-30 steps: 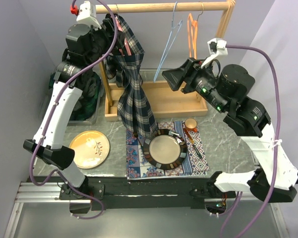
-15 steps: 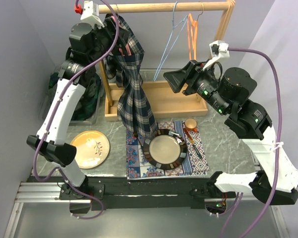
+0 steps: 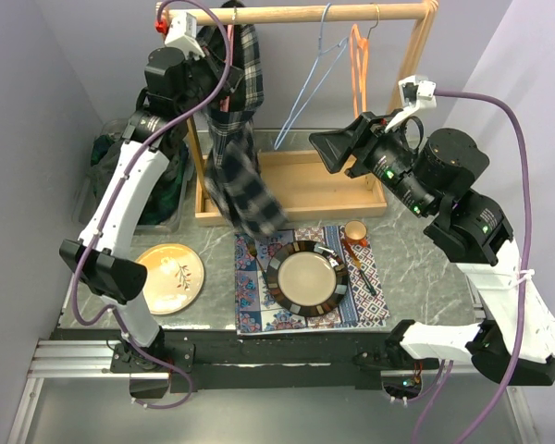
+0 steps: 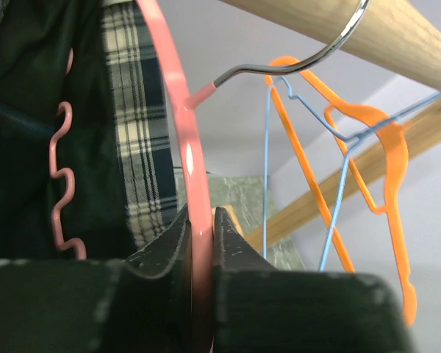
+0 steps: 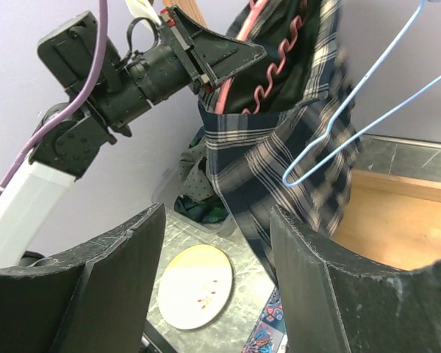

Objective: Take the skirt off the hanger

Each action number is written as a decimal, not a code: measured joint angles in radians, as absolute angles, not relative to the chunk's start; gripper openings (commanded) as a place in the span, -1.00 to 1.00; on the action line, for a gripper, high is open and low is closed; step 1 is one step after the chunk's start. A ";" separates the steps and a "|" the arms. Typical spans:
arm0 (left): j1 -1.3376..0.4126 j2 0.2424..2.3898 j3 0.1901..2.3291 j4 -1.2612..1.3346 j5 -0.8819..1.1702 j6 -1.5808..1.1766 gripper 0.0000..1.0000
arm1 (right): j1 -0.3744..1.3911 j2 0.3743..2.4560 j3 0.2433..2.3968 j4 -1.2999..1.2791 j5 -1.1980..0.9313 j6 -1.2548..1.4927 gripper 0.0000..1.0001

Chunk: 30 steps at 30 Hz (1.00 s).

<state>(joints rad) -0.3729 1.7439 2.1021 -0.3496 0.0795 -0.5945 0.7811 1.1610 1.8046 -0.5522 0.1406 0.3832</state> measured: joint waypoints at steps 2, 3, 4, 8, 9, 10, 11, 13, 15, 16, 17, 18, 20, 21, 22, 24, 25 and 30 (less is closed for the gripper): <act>-0.366 1.745 2.103 -0.343 0.101 -0.588 -0.98 | 0.781 1.161 1.805 -0.548 0.141 0.380 0.32; -0.365 1.745 2.105 -0.344 0.107 -0.590 -0.99 | 0.781 1.161 1.805 -0.544 0.141 0.379 0.32; -0.364 1.745 2.114 -0.351 0.113 -0.591 -0.98 | 0.781 1.161 1.805 -0.540 0.141 0.379 0.32; -0.363 1.746 2.156 -0.387 0.136 -0.594 -0.98 | 0.781 1.161 1.805 -0.531 0.140 0.376 0.32; -0.363 1.746 2.167 -0.389 0.143 -0.596 -0.98 | 0.781 1.161 1.805 -0.530 0.140 0.376 0.32; -0.363 1.746 2.178 -0.392 0.153 -0.596 -0.99 | 0.781 1.161 1.805 -0.530 0.140 0.376 0.32; -0.363 1.746 2.187 -0.392 0.162 -0.596 -0.98 | 0.781 1.161 1.805 -0.529 0.139 0.376 0.32; -0.363 1.746 2.201 -0.390 0.178 -0.596 -0.98 | 0.781 1.161 1.804 -0.526 0.138 0.377 0.31; -0.363 1.744 2.204 -0.377 0.191 -0.597 -0.98 | 0.781 1.161 1.804 -0.523 0.146 0.381 0.30; -0.363 1.744 2.204 -0.372 0.197 -0.597 -0.99 | 0.781 1.160 1.802 -0.519 0.151 0.381 0.30; -0.363 1.743 2.202 -0.366 0.202 -0.598 -0.98 | 0.781 1.158 1.796 -0.514 0.157 0.382 0.30; -0.360 1.741 2.196 -0.359 0.206 -0.600 -0.98 | 0.781 1.155 1.791 -0.513 0.163 0.384 0.30; -0.353 1.731 2.178 -0.352 0.216 -0.609 -0.98 | 0.781 1.155 1.789 -0.512 0.170 0.385 0.30; -0.348 1.724 2.168 -0.348 0.223 -0.619 -0.99 | 0.781 1.155 1.789 -0.510 0.171 0.389 0.30; -0.342 1.716 2.157 -0.348 0.233 -0.632 -0.98 | 0.781 1.155 1.789 -0.509 0.170 0.393 0.30; -0.332 1.703 2.144 -0.348 0.248 -0.652 -0.98 | 0.781 1.155 1.792 -0.510 0.164 0.402 0.30; -0.327 1.697 2.138 -0.348 0.256 -0.659 -0.98 | 0.781 1.157 1.795 -0.509 0.164 0.407 0.30; -0.313 1.636 2.077 -0.343 0.284 -0.667 -0.98 | 0.781 1.165 1.806 -0.498 0.186 0.452 0.26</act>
